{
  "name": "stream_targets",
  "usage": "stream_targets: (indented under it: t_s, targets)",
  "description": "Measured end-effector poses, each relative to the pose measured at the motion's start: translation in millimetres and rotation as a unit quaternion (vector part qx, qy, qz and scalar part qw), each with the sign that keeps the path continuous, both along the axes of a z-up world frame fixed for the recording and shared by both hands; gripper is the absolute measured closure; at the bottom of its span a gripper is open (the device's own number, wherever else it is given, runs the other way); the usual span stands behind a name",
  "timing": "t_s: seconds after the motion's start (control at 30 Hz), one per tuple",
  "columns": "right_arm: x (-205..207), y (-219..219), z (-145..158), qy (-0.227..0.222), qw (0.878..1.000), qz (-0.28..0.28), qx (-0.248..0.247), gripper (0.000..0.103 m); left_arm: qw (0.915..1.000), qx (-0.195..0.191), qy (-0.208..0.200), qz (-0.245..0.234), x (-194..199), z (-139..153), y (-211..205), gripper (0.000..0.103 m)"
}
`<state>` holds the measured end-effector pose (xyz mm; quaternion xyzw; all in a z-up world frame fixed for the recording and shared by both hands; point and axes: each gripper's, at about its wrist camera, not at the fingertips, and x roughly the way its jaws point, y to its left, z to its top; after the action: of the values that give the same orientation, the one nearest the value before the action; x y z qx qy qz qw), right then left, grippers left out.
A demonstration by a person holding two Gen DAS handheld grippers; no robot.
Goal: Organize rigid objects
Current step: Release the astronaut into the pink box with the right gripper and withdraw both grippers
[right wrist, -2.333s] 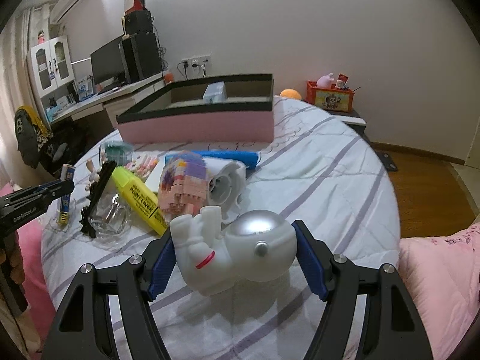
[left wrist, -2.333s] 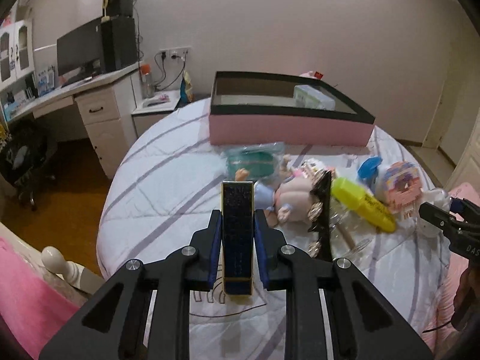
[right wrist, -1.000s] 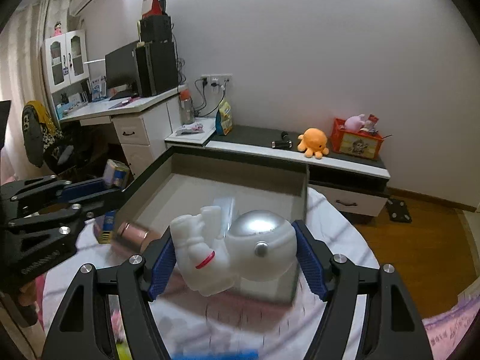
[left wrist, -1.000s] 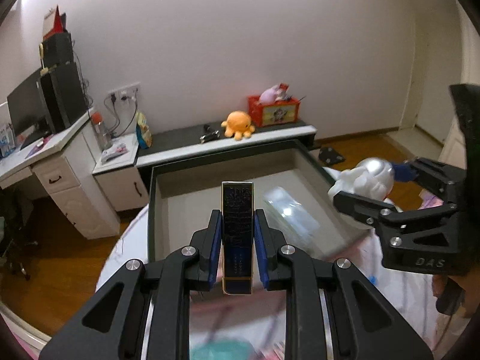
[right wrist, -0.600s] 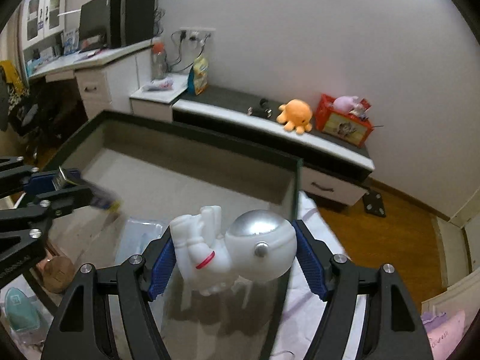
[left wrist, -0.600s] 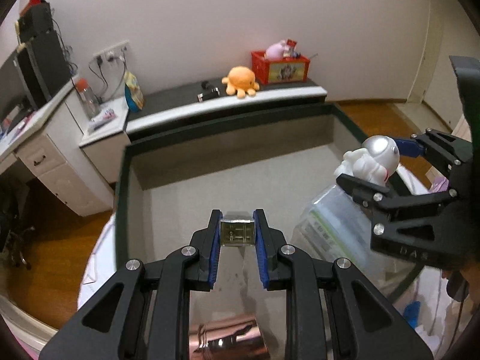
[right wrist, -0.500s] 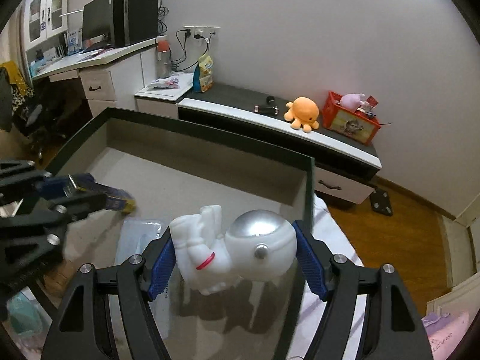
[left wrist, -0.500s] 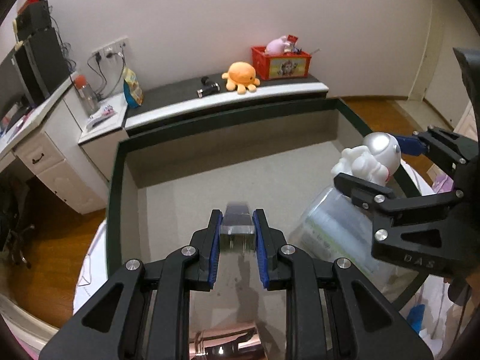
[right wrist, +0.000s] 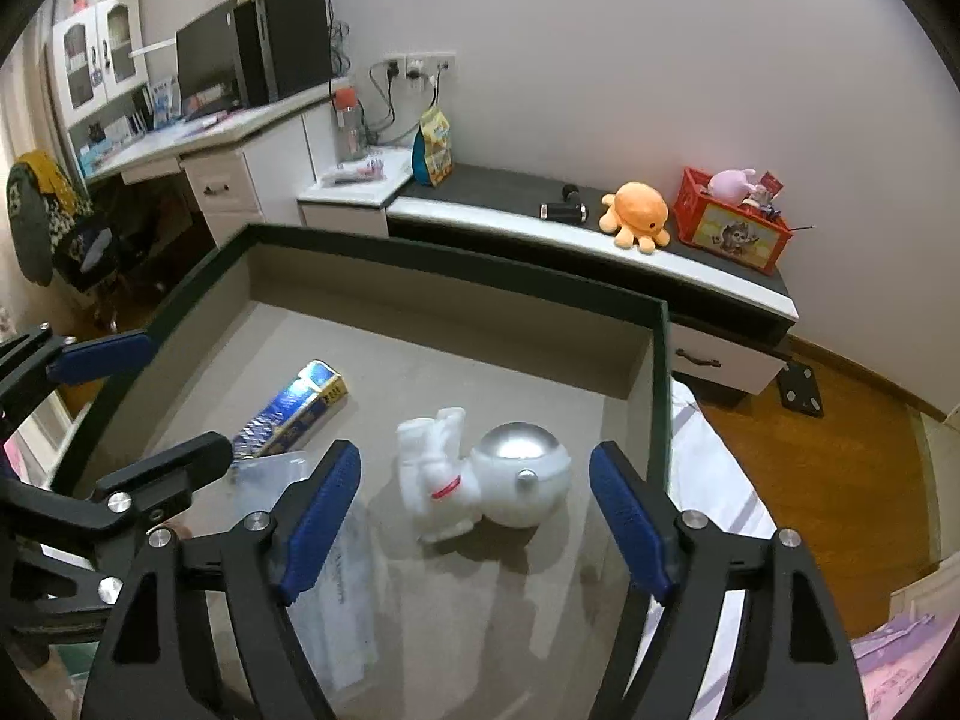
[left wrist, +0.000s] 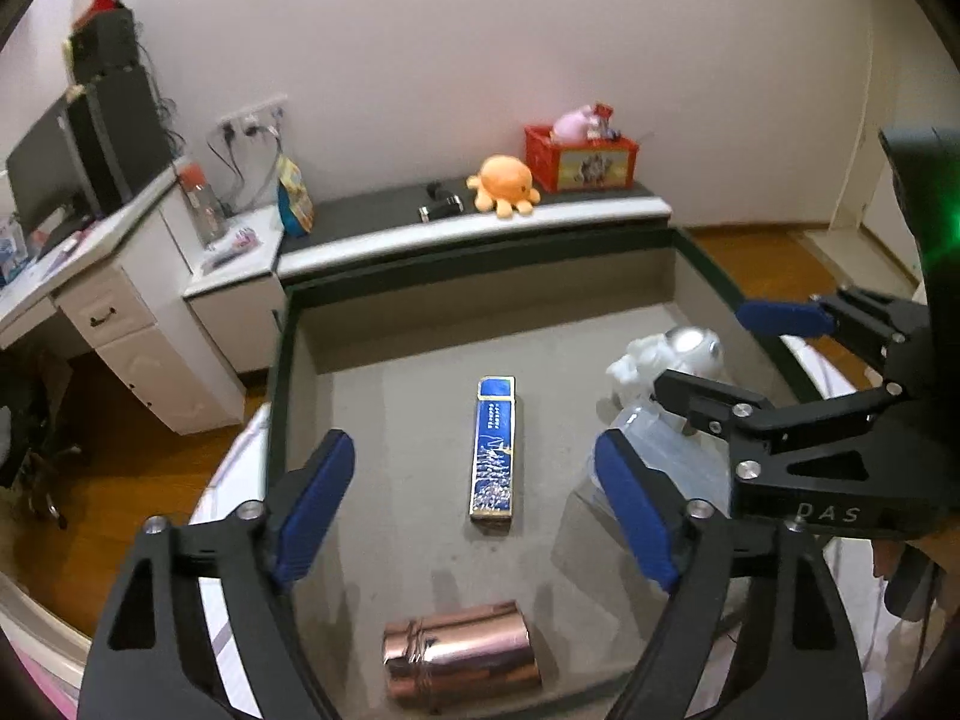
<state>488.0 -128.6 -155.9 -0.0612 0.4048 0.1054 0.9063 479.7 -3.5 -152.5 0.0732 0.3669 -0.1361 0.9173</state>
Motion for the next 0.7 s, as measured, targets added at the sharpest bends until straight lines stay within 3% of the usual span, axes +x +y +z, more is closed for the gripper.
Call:
stream_targets:
  t_s: [0.27,0.47,0.53,0.6,0.7]
  targets:
    - [-81,4,54,-0.1,0.995,0.004,0.023,0.019,0.9929,-0.043,-0.107,0.031,-84,44,23,0.0]
    - [-172,9,84,-0.188,0.982,-0.006,0.033,0.016,0.982,-0.06,-0.175,0.039,-168,70,32,0.0]
    - [-196,8,89,-0.21,0.977,-0.015,0.04,0.012,0.9784,-0.068,-0.191,0.041,-193,73,37,0.0]
    - [-219,4,91,-0.232,0.972,-0.039,0.029,0.0,0.9723,-0.083,-0.212,0.053,-220,76,41,0.0]
    - [-255,0,94,-0.258,0.964,-0.049,0.042,0.0,0.9662,-0.083,-0.234,0.069,-256,75,43,0.0]
